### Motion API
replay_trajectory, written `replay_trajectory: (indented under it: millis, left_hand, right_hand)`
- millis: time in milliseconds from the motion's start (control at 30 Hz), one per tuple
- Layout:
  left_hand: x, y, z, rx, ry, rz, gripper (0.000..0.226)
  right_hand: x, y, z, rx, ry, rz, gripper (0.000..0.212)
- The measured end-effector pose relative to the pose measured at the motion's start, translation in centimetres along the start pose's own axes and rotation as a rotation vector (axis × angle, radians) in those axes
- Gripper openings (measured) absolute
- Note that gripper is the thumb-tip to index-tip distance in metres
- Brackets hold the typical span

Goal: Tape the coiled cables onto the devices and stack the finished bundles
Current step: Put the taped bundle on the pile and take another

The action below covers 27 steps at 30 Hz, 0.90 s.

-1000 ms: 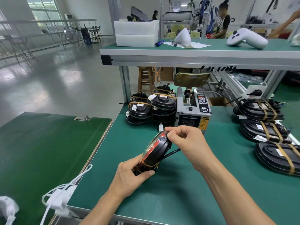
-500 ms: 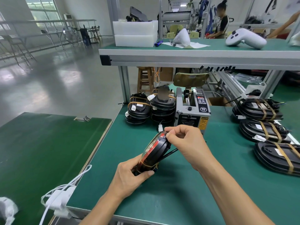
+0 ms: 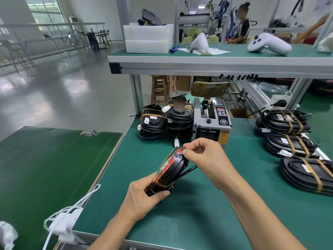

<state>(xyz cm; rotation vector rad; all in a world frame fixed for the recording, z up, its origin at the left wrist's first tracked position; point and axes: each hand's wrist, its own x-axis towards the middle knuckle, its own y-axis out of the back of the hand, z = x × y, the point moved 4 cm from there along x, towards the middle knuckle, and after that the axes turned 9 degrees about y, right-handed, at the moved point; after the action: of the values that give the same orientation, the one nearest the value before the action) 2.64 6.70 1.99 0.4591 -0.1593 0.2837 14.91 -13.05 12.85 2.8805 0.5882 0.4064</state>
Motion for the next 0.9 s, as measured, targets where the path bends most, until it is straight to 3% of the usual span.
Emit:
replay_trajectory:
  millis: [100, 233, 467, 567, 733, 900]
  left_hand:
    - [0.0, -0.1, 0.0, -0.003, 0.002, -0.01, 0.031]
    - [0.0, 0.0, -0.1, -0.004, 0.012, -0.01, 0.033]
    - [0.0, 0.0, -0.2, -0.002, 0.027, -0.007, 0.034]
    - [0.1, 0.0, -0.2, 0.008, 0.024, -0.004, 0.034]
    - [0.1, 0.0, -0.1, 0.005, 0.01, -0.003, 0.034]
    - [0.0, 0.2, 0.3, 0.035, -0.005, 0.016, 0.033]
  right_hand:
    - [0.0, 0.1, 0.3, 0.048, -0.017, 0.008, 0.016]
    - [0.1, 0.0, 0.5, 0.111, -0.044, 0.012, 0.005]
    - [0.1, -0.3, 0.8, 0.109, -0.077, 0.112, 0.011]
    - [-0.2, -0.2, 0.6, 0.18, -0.088, 0.1, 0.003]
    - [-0.8, -0.8, 0.2, 0.082, -0.005, 0.022, 0.029]
    - [-1.4, -0.8, -0.1, -0.087, 0.042, -0.179, 0.073]
